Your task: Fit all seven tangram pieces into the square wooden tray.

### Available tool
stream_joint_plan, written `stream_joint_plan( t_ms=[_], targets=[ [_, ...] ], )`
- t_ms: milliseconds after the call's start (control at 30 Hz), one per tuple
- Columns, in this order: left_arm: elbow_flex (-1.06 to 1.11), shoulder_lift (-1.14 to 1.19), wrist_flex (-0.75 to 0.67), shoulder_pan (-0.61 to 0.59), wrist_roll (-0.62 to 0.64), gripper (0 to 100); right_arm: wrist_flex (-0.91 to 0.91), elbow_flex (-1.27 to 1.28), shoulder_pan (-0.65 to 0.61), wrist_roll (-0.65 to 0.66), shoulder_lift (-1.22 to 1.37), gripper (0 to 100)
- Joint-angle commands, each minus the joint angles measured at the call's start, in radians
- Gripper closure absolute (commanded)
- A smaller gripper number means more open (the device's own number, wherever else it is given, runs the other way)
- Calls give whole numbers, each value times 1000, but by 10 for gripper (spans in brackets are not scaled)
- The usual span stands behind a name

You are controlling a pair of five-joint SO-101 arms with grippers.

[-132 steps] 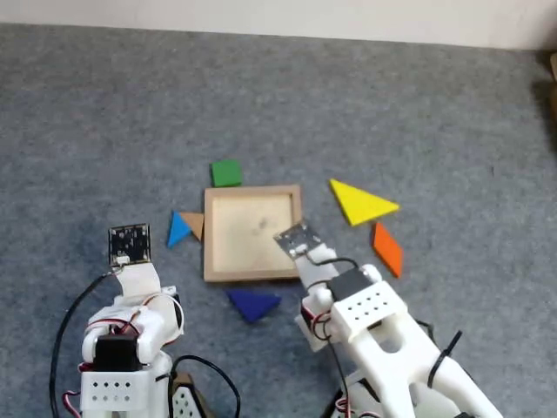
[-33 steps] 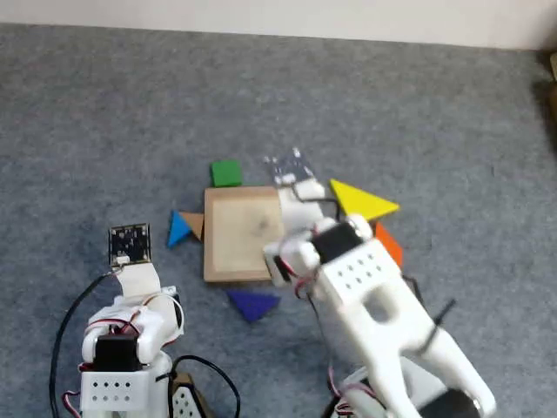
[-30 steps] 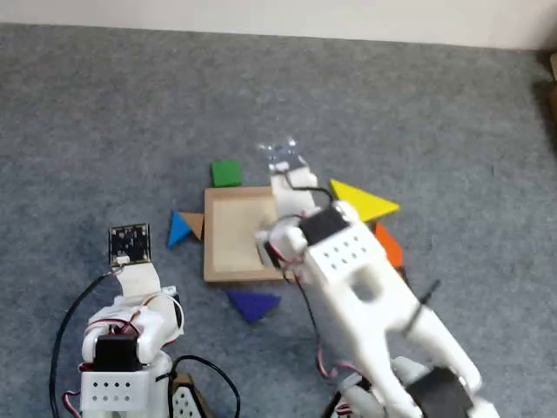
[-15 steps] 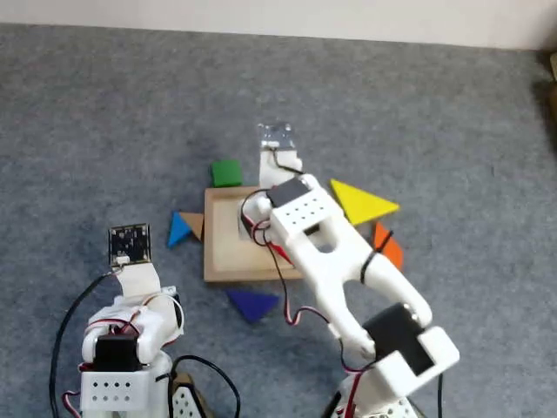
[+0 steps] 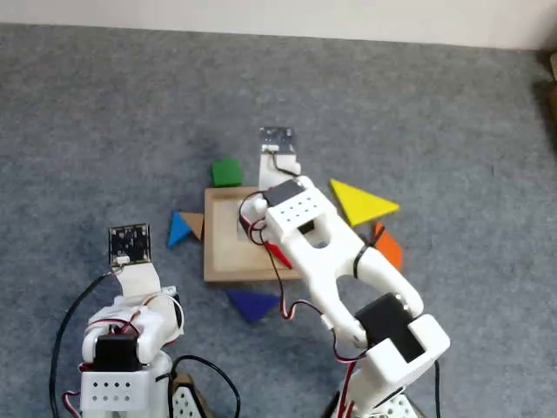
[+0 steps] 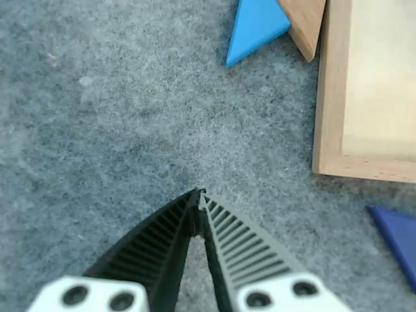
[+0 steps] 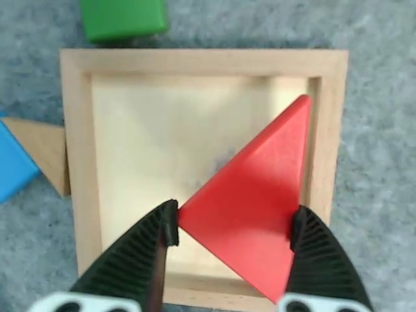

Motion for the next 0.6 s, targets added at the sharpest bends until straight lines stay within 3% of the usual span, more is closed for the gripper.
stream_joint_plan(
  t_ms=[0, 200, 567],
  targets=[
    [19, -51, 2, 18, 2, 995, -21, -58, -7, -3, -10, 844],
    [19, -51, 2, 18, 2, 995, -18, -58, -7, -2, -8, 774],
    [19, -51, 2, 18, 2, 995, -13, -58, -8, 87, -10, 750]
  ],
)
